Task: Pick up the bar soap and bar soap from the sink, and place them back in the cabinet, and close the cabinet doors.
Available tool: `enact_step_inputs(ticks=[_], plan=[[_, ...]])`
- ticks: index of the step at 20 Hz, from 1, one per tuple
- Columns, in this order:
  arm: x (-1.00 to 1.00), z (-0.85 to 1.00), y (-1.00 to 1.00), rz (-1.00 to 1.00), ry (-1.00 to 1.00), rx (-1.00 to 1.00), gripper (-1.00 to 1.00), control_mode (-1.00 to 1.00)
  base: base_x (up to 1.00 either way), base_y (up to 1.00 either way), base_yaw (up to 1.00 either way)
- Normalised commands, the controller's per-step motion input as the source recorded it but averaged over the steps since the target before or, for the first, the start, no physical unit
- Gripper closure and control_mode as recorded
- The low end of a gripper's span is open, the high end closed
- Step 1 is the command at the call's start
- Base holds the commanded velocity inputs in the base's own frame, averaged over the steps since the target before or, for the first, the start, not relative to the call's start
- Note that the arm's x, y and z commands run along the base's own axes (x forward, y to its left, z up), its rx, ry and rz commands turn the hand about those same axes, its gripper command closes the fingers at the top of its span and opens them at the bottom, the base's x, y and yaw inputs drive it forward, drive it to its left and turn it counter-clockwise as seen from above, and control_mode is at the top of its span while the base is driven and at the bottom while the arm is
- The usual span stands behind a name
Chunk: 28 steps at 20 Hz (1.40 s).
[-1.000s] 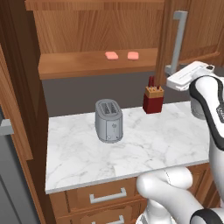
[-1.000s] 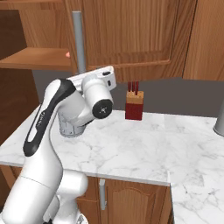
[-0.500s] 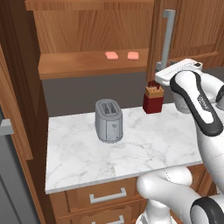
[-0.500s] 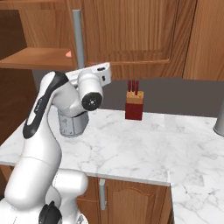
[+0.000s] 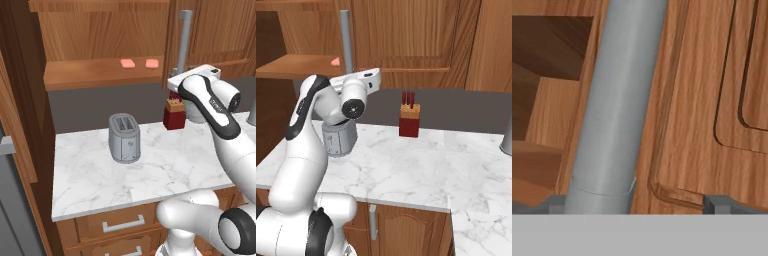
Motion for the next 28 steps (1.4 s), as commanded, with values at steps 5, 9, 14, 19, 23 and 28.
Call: enact_step_inputs(ticks=[5,9,14,19,23,28], plan=[[0.34,0.0,0.09,-0.06,0.0,0.0,-1.0,-1.0,0.0,0.0,0.0],[0.29,0.0,0.08,-0.05,0.0,0.0,-1.0,-1.0,0.0,0.0,0.0],[0.28,0.0,0.07,-0.04,0.0,0.0,-1.0,-1.0,0.0,0.0,0.0],[0.3,0.0,0.07,-0.04,0.0,0.0,-1.0,-1.0,0.0,0.0,0.0],[0.33,0.0,0.07,-0.05,0.0,0.0,-1.0,-1.0,0.0,0.0,0.0],[0.09,0.0,0.03,-0.01,0.0,0.0,-1.0,-1.0,0.0,0.0,0.0]])
